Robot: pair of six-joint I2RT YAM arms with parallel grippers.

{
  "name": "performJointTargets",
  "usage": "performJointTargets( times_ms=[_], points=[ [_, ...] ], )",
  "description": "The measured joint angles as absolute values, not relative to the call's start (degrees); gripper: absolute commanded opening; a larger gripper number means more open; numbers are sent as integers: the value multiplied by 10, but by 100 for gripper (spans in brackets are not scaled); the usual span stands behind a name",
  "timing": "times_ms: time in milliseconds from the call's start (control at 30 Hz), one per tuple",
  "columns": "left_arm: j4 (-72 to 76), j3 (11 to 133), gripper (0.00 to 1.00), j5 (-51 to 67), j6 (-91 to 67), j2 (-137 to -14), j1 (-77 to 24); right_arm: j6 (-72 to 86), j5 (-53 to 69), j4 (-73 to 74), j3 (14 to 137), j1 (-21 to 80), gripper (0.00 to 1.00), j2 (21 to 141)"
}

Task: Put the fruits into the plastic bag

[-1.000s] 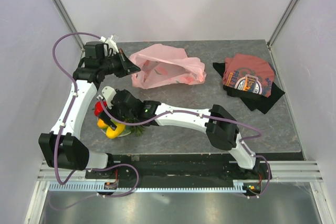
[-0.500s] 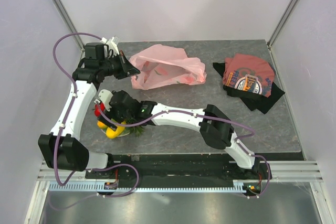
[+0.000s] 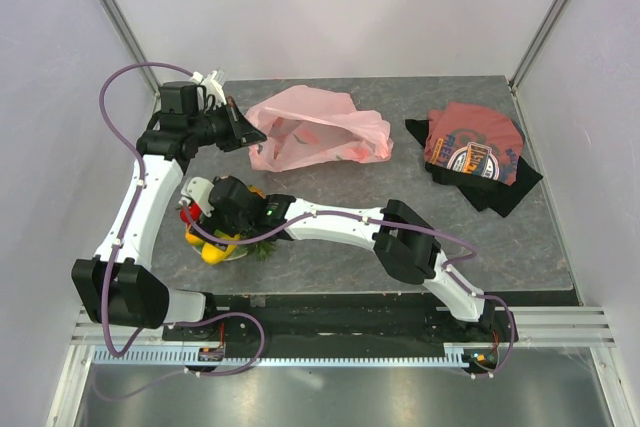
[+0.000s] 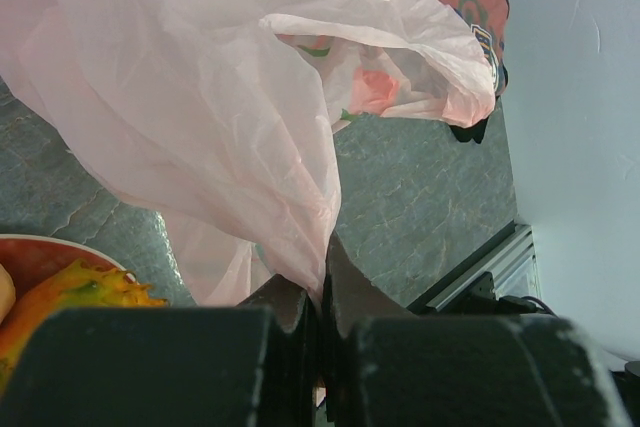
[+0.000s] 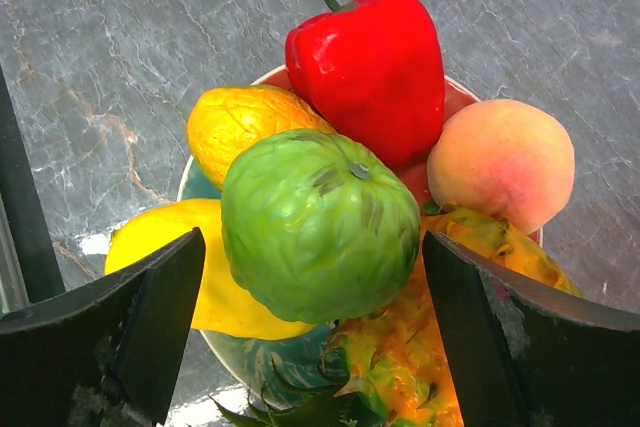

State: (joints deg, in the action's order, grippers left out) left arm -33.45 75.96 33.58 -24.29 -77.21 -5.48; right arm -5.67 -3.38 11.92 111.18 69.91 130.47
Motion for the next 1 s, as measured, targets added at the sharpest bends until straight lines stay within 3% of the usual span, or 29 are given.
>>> performJointTargets(
  times_ms=[133,367,567,1000],
  points=[
    [-338,760,2,336,-243,-772,-55,-60,-35,119,1112,699,94,1305],
    [-340,760,2,336,-243,-772,-55,-62,-35,106,1112,699,64,1305],
    [-342,759,2,336,-243,-772,-55,-58,-35,93,1110,699,50,1305],
    [-342,759,2,336,-243,-772,-54,-37,-37,34,960,699,42,1183]
  ],
)
